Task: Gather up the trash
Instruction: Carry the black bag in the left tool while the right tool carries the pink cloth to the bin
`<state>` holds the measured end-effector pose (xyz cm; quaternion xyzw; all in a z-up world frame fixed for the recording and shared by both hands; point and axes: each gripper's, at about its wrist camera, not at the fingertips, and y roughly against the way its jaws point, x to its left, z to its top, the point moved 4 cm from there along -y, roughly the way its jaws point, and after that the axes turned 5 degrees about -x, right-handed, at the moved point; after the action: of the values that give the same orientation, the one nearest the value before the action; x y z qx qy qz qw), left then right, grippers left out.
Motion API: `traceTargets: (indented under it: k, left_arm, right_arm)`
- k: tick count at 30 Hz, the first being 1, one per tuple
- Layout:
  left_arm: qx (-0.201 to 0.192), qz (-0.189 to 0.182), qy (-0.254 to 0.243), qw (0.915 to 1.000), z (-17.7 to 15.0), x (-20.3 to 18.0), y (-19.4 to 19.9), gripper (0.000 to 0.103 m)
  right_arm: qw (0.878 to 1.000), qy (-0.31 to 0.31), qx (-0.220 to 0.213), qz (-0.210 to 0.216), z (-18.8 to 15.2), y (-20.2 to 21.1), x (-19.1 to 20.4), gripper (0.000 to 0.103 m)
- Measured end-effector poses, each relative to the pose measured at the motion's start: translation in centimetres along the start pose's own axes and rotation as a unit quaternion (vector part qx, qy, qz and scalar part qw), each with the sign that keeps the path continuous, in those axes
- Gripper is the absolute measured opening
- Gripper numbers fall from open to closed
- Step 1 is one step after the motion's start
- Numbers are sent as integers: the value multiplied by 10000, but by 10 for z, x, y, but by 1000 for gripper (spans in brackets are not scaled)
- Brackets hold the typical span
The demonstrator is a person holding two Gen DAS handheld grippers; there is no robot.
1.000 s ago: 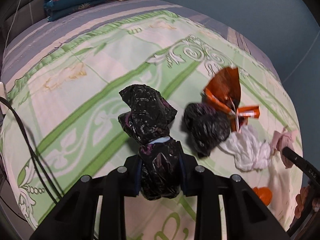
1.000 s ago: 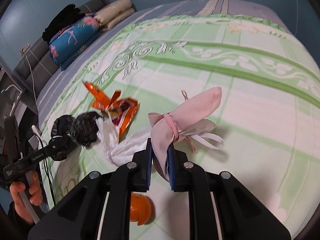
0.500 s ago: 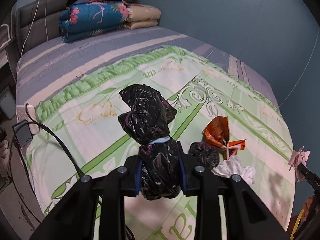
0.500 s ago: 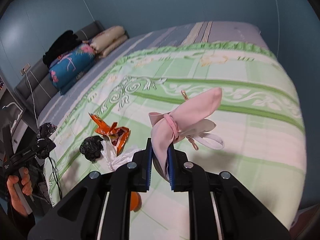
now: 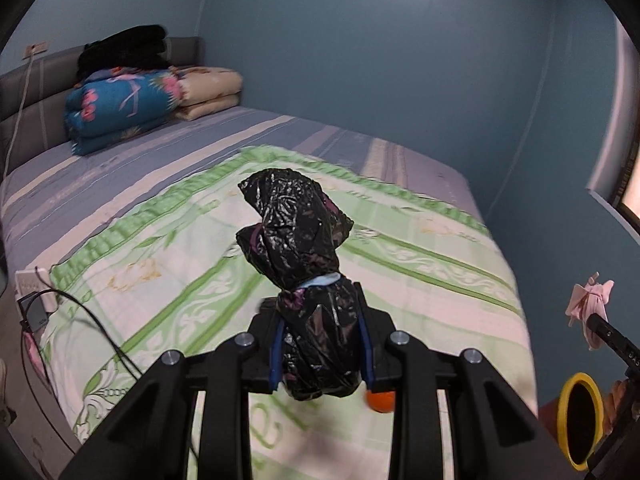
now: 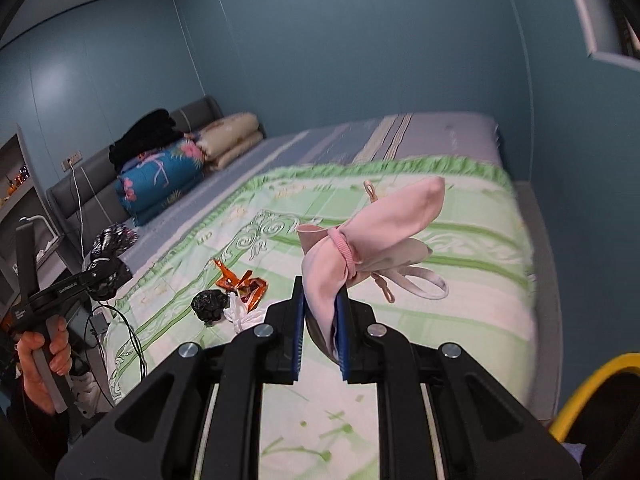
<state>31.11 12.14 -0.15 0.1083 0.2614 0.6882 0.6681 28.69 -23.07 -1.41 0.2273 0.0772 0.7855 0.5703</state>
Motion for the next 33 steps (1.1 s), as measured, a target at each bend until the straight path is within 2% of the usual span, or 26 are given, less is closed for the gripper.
traceTargets:
  k: [6,12,21,33]
  left_arm:
    - [-115,-595,-323,9976,-6,-65,28,27]
    - [-147,-1255,-634,9900,-19,-135,53,27]
    - [-99,-2157,-1199,9690,-49,-243,80,27]
    - [-72,-2870,-1952,9378,-94,-345,93,27]
  right_arm:
    - [9986,32,-476,-235,2,75,-22,13]
    - [9950,22,-791,-602,-4,136,-49,13]
    - [9871,59,-998,-1248,-27,202,-82,13]
    - [9770,-329,-1139,-1772,-65,249,-125,13]
